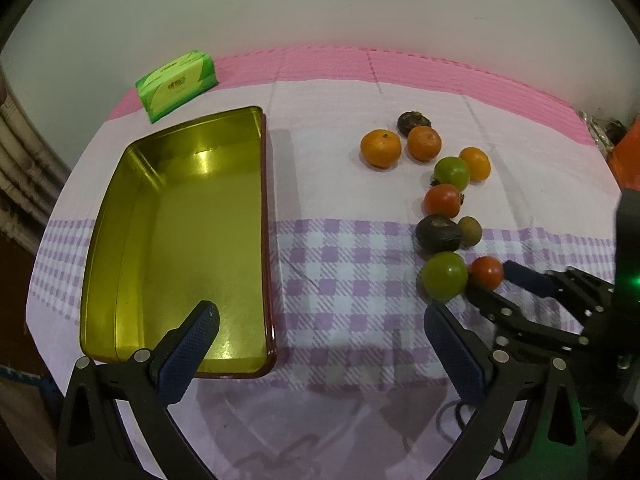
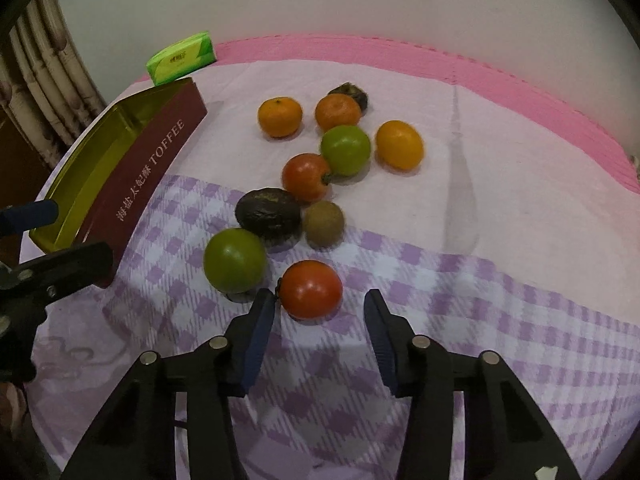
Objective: Organize fruits
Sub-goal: 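Reach the right gripper to the red tomato and grasp it, then grasp the green tomato with the left gripper while the right holds the red tomato, then drop the green tomato in the tray with the left while the right releases the red tomato, then grasp the brown kiwi with the right gripper while the left grasps the dark avocado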
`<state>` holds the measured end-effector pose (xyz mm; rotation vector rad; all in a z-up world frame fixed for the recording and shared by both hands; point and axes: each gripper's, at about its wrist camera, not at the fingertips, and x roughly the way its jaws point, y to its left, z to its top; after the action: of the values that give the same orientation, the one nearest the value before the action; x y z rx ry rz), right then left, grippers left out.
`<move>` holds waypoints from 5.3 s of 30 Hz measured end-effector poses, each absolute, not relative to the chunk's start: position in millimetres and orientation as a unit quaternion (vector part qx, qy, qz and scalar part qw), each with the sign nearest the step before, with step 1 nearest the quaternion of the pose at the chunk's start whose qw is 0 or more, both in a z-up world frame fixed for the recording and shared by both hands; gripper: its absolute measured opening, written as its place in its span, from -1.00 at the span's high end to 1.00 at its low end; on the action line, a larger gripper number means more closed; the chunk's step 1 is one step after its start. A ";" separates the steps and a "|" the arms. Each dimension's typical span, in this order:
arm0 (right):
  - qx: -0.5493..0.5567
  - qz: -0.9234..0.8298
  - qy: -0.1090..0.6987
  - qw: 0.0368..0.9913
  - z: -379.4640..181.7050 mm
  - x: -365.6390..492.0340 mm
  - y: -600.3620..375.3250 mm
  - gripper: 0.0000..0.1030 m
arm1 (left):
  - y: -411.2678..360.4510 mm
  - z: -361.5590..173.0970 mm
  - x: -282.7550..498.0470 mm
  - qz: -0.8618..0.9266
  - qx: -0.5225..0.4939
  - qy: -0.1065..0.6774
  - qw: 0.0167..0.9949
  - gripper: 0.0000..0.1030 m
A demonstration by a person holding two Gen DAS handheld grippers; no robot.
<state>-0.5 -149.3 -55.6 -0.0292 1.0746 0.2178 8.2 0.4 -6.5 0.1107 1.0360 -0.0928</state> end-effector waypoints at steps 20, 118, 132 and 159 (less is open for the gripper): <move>0.039 0.032 0.521 0.852 -54.9 -1.9 -215.6 0.44 | -57.2 -36.1 31.5 -0.131 0.043 0.566 0.813 -0.44; -0.124 0.241 0.502 0.821 -27.8 70.3 68.3 0.39 | 216.4 0.7 22.7 0.098 -0.101 0.488 0.861 -0.46; -0.088 0.234 0.448 0.858 11.4 42.5 17.0 0.40 | 211.6 0.7 22.9 0.091 -0.089 0.487 0.864 -0.46; -0.023 0.109 0.475 0.873 -59.4 31.4 -151.5 0.41 | 96.8 22.2 8.0 -0.067 -0.019 0.481 0.874 -0.46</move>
<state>31.4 -151.5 -59.4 -0.0476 0.9926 0.2284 8.0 96.8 22.2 -0.0390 1.0052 -0.1392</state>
